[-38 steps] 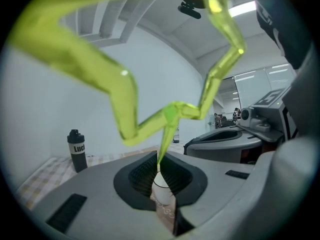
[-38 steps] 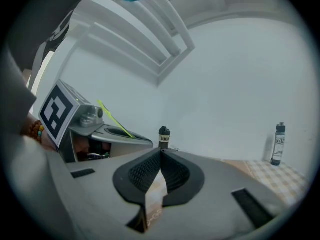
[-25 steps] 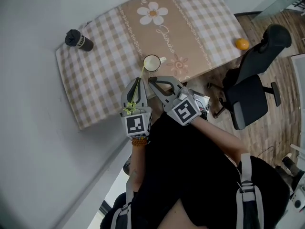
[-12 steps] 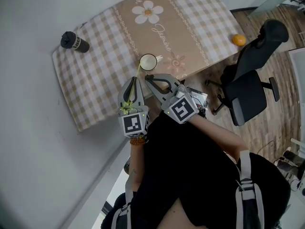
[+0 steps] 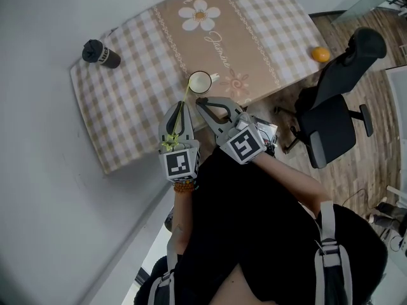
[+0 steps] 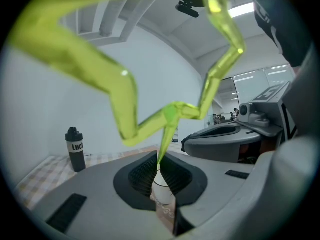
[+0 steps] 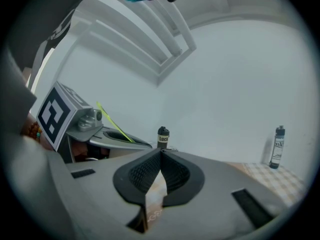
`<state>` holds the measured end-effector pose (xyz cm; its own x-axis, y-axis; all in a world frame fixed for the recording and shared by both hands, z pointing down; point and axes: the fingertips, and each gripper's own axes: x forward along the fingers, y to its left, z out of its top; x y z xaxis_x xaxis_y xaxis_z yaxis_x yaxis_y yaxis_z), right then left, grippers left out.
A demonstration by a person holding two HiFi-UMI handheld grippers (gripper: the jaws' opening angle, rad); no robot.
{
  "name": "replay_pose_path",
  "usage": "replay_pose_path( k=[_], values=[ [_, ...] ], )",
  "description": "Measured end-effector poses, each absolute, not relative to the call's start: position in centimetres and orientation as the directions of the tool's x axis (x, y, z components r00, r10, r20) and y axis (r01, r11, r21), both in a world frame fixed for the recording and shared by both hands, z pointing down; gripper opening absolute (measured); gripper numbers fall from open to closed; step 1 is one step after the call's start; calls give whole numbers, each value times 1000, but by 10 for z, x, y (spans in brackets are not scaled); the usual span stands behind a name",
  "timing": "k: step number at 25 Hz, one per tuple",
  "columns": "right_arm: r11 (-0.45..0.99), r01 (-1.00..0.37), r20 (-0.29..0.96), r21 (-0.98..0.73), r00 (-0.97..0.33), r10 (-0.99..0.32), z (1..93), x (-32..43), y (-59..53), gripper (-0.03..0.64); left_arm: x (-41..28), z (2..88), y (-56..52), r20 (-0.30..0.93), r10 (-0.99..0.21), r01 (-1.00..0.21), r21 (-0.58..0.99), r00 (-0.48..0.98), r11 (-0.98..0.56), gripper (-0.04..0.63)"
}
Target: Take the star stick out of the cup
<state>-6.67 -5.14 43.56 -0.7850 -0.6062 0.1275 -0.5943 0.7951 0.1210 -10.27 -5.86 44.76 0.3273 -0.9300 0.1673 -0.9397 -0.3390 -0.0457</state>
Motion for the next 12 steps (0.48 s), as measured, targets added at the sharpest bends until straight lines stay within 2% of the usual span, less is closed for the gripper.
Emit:
replay_pose_path(
  k=[12],
  values=[
    [798,-591,123,119,-789,-602,435,-68,-53,0,-104,449,-58,164,-931,-940,-46,326,-337,18]
  ],
)
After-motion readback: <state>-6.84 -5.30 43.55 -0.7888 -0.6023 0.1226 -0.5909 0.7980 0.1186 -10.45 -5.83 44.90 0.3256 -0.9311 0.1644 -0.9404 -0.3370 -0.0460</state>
